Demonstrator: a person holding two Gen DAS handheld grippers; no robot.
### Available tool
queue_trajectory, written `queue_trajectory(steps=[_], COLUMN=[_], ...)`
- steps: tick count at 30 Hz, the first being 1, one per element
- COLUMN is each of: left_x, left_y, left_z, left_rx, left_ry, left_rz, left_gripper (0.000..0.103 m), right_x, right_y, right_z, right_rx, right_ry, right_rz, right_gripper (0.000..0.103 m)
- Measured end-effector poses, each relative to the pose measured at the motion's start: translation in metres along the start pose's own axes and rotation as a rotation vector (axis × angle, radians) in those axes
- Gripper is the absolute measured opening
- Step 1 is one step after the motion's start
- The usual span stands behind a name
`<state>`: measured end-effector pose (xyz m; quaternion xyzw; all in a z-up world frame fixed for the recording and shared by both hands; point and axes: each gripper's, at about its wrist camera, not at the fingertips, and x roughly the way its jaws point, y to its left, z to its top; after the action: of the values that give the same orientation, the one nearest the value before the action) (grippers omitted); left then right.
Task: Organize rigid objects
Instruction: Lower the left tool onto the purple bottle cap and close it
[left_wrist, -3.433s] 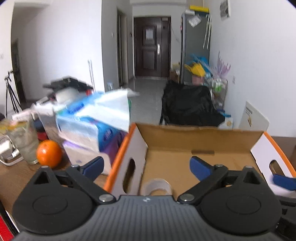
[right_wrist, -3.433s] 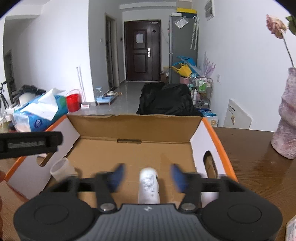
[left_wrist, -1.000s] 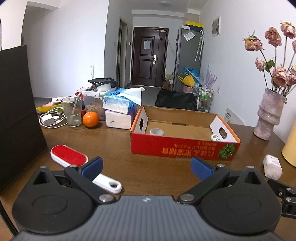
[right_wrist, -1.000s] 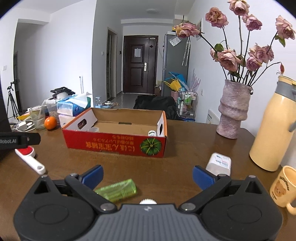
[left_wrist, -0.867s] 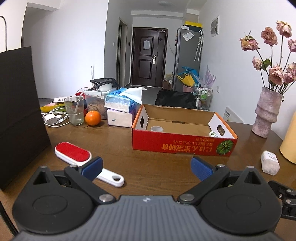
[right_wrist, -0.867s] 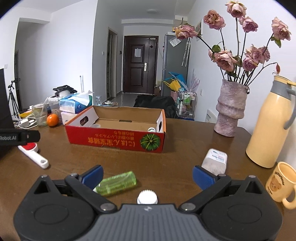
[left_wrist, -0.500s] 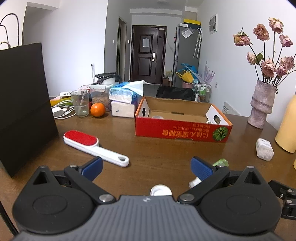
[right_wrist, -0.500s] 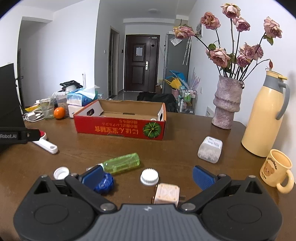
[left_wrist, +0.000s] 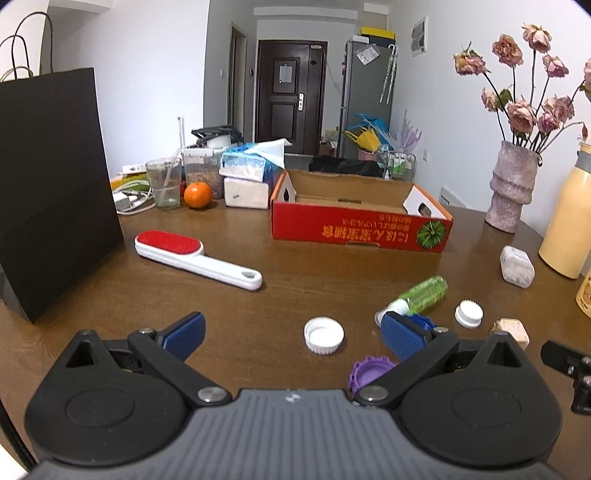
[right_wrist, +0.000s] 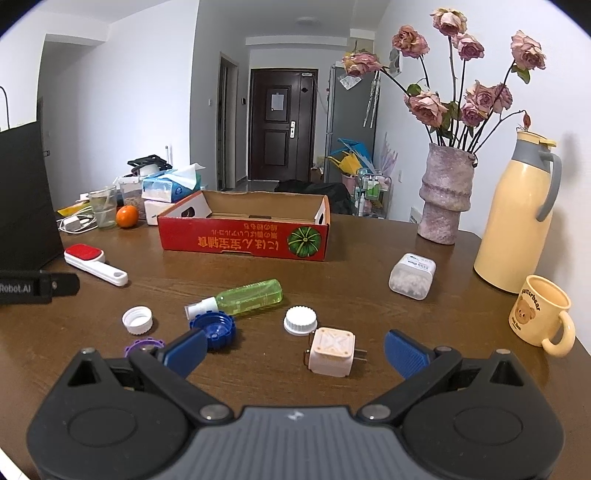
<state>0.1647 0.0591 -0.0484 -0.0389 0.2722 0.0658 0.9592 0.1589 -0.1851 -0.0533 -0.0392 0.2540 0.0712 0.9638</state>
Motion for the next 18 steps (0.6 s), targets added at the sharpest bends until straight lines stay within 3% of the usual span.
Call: queue_trajectory(steps=[18], left_x=[0.045], left_y=[-0.045], left_z=[-0.043], left_rx=[0.023], left_ry=[0.115], left_rz=[-0.011], left_gripper=[0.103], right_x=[0.018], right_y=[-0.029], right_z=[-0.024], right_rx=[0.037], right_ry=[0.048], right_rz=[-0.002], right_gripper=[0.103])
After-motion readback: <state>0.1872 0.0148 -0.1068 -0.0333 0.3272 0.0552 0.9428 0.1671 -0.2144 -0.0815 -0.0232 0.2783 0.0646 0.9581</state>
